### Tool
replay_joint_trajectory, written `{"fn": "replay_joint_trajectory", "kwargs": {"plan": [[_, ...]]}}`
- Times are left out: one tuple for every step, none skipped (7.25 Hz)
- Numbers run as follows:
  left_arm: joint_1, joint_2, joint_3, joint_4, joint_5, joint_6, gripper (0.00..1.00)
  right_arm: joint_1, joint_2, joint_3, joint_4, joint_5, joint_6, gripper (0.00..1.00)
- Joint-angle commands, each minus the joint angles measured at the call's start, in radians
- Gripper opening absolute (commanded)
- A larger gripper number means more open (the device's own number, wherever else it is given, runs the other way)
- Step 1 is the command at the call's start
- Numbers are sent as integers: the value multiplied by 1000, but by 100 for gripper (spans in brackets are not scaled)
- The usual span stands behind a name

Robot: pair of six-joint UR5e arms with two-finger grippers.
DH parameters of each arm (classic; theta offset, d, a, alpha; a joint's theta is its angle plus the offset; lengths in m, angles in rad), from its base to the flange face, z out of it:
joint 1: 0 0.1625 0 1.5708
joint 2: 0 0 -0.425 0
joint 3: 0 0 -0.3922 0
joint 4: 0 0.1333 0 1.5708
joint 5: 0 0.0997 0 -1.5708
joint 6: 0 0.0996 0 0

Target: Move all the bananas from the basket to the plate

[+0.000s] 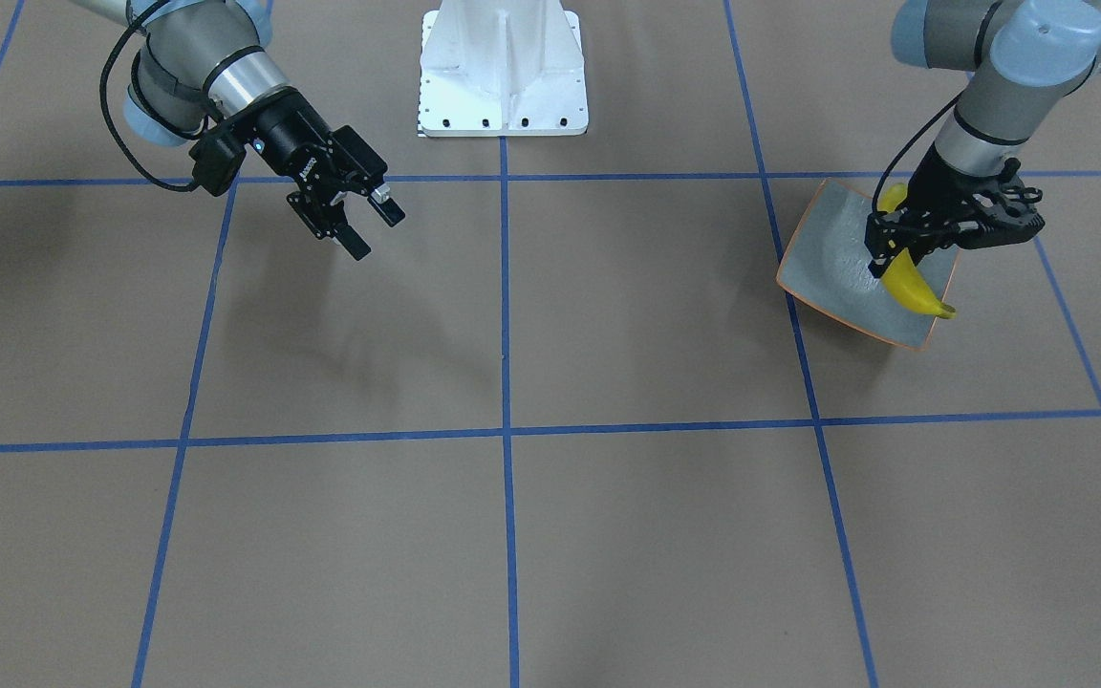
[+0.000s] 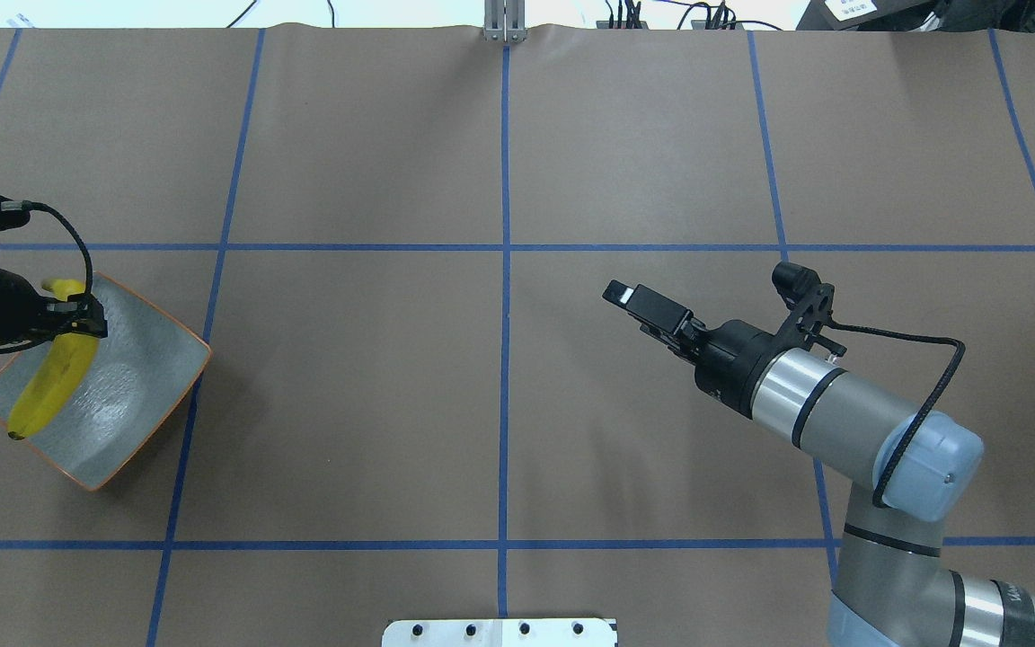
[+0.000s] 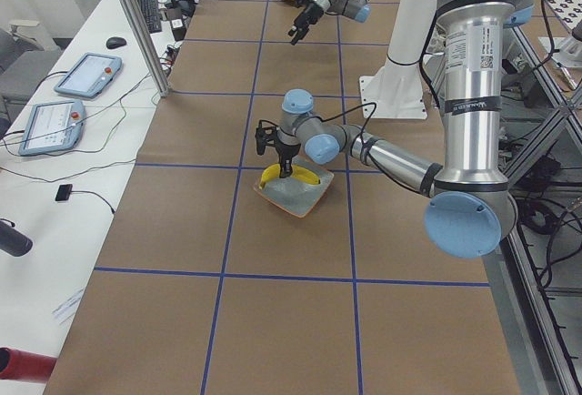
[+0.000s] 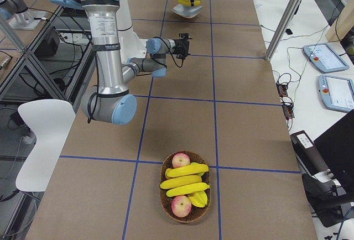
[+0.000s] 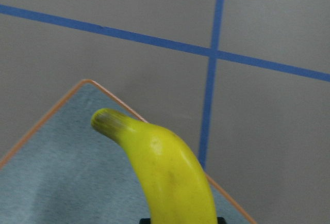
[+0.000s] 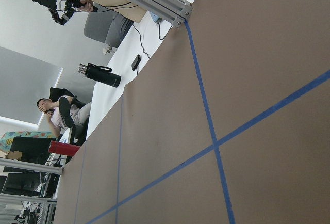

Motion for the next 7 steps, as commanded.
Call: {"fn": "replay_joint_trajectory", "kwargs": {"plan": [[12,20,7,1,10,4,0,-1,0,-8,0,0,0,100],[12,20,10,2,10,4,0,-1,0,-11,0,0,0,100],[15,20,24,2,10,4,28,-1,-3,-11,0,0,0,100],[15,20,38,2,10,4,51,-1,-5,-17,0,0,0,100],[17,19,36,1,10,4,63,1,-7,-28,17,0,0,100],[17,19,36,-1,10,5,82,6,-7,-45,43,0,-2,100],[17,10,24,-2,-3,4,85,27,-16,-48,52,2,-6,100]]}}
